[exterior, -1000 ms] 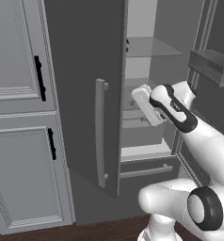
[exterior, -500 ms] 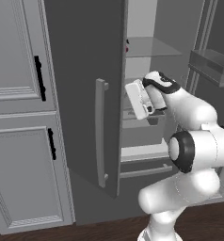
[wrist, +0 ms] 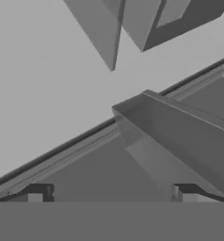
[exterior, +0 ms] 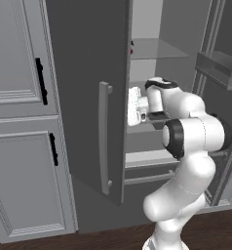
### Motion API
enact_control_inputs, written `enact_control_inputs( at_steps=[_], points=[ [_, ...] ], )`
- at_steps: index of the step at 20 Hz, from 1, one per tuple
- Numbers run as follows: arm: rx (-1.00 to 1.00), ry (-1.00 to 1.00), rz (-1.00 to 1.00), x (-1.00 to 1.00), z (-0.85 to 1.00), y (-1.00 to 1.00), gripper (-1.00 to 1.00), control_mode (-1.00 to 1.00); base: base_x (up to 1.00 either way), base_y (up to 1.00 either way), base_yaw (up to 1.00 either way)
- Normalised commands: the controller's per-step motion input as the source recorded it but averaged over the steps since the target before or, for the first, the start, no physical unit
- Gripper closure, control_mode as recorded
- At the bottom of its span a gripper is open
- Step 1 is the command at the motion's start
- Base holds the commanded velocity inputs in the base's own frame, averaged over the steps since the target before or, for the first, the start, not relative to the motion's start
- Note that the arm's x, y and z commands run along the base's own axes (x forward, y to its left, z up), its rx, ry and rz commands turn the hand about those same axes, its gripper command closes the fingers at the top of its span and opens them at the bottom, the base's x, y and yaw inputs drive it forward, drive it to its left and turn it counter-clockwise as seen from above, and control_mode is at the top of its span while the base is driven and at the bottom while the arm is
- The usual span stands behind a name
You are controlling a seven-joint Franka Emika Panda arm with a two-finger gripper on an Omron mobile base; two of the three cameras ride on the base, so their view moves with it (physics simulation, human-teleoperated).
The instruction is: Take the strawberry from the fridge and place it on top of the pancake, located on the dining counter.
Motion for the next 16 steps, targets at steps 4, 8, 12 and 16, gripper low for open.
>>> enact_control_inputs(
  at_steps=[4,8,12,16],
  points=[
    [0.20,0.01,0.22,-0.01,0.00,0.46,-1.00,-1.00,0.00,0.00,0.00],
    [0.14,0.04,0.28,0.00,0.00,0.64,-1.00,-1.00,0.00,0.00,0.00],
    [0.08,0.06,0.30,-0.12,0.04,0.61,-1.00,-1.00,0.00,0.00,0.00],
    [0.06,0.04,0.29,-0.30,0.08,0.59,-1.00,-1.00,0.00,0.00,0.00]
  ],
)
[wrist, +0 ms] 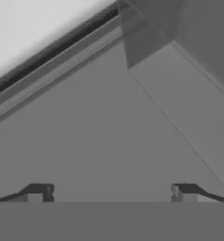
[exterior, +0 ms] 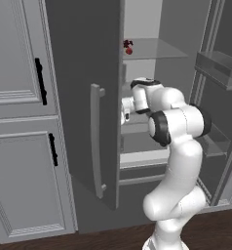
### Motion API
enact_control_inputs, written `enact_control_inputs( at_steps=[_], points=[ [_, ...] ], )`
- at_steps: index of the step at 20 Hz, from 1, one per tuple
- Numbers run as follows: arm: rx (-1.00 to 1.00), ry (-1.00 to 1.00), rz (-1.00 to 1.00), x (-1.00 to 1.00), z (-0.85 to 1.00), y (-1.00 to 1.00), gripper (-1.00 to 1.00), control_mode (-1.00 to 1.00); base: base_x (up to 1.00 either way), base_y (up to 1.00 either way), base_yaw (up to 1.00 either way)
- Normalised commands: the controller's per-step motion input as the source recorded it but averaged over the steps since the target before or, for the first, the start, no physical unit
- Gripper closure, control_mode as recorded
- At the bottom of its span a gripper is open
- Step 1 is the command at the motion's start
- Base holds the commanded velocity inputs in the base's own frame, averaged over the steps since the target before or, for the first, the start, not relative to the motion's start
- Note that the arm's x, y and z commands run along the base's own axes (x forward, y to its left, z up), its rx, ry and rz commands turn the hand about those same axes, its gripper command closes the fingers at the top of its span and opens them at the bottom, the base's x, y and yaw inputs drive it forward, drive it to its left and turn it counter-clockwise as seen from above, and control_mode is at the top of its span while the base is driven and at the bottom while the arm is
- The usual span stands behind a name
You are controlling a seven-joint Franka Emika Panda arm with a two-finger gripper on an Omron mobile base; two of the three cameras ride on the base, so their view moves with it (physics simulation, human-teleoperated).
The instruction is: Take the strawberry from the fridge and place it on top of the pancake, located on the dining counter.
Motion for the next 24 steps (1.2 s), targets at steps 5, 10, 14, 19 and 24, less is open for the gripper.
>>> enact_control_inputs(
  at_steps=[5,10,14,19,24],
  points=[
    [0.08,0.00,0.22,-0.37,0.03,0.58,-1.00,-1.00,0.00,0.00,0.00],
    [0.10,0.00,0.09,-0.48,0.02,0.57,-1.00,-1.00,0.00,0.00,0.00],
    [0.09,0.00,0.01,-0.34,0.03,0.71,-1.00,-1.00,0.00,0.00,0.00],
    [0.04,0.01,0.00,-0.22,0.00,0.88,-1.00,-1.00,0.00,0.00,0.00],
    [0.02,0.01,0.00,-0.24,0.00,0.94,-1.00,-1.00,0.00,0.00,0.00]
  ],
)
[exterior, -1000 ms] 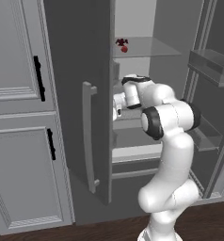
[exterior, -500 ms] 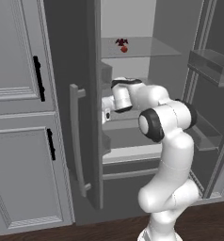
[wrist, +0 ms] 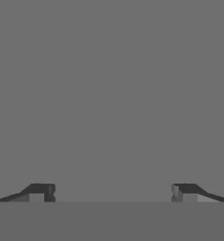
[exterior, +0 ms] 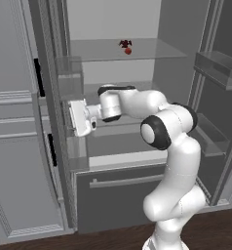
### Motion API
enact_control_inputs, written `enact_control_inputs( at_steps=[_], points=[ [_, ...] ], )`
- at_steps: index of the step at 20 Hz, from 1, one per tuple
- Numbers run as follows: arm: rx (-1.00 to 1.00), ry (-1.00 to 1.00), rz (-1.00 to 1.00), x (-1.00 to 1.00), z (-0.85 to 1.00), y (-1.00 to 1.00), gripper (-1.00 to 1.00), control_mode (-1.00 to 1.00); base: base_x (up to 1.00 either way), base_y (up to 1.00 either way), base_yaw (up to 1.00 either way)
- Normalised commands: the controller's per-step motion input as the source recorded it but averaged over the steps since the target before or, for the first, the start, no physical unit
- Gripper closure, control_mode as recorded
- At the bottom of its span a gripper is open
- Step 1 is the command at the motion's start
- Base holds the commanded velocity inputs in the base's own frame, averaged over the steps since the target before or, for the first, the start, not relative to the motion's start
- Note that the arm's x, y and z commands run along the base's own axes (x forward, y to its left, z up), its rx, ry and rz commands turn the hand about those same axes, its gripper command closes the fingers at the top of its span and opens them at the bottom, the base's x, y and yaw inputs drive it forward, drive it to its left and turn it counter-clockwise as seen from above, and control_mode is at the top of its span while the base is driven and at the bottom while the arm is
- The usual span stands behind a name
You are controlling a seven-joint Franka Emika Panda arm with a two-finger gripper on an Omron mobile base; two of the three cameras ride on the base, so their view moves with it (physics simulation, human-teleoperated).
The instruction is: Take the strawberry from the fridge and place it on top of the pancake, located on the dining counter.
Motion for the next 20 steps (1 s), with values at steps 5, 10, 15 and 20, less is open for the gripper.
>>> enact_control_inputs(
  at_steps=[5,10,15,20],
  points=[
    [0.00,0.00,0.00,-0.17,0.00,0.99,-1.00,-1.00,0.00,0.00,0.00],
    [-0.07,-0.05,0.00,0.00,0.00,0.13,-1.00,-1.00,0.00,0.00,0.00],
    [-0.05,-0.11,0.00,0.00,0.00,-0.97,-1.00,-1.00,0.00,0.00,0.00],
    [-0.05,-0.12,0.00,0.00,0.00,-1.00,-1.00,-1.00,0.00,0.00,0.00]
  ],
)
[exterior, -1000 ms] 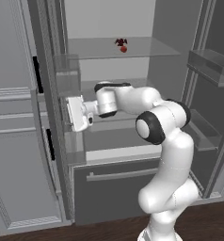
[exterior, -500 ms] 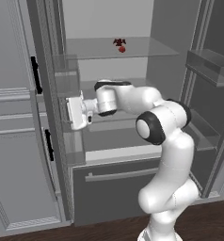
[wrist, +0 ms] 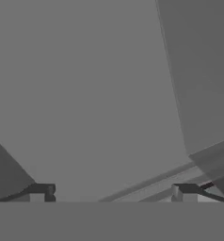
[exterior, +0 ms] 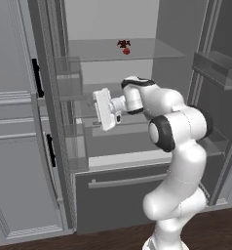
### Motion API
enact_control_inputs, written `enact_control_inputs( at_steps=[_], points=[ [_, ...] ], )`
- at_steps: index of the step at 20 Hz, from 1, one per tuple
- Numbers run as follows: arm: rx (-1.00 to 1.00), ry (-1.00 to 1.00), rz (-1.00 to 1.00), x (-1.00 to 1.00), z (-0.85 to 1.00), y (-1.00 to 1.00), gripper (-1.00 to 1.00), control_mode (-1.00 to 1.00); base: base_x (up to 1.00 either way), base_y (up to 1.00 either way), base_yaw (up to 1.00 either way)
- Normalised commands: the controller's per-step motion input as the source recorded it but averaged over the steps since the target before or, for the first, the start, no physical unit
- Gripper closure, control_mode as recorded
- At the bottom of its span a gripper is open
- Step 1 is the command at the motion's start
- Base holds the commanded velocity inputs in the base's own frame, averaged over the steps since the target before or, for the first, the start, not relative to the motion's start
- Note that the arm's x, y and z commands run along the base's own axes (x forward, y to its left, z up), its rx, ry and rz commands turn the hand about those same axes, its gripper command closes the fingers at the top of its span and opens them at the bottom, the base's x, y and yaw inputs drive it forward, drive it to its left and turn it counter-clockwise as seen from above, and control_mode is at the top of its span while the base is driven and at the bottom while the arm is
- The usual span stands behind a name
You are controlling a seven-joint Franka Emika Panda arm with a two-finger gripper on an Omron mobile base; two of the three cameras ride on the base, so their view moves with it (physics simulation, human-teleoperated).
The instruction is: Take the strawberry from the fridge and place it on top of the pancake, located on the dining counter.
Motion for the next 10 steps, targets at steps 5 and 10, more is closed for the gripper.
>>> enact_control_inputs(
  at_steps=[5,10],
  points=[
    [-0.14,-0.30,-0.02,-0.19,0.00,-0.86,-1.00,-1.00,0.00,0.00,0.00],
    [-0.29,-0.53,-0.02,-0.35,0.04,-0.57,-1.00,-1.00,0.00,0.00,0.00]
  ],
)
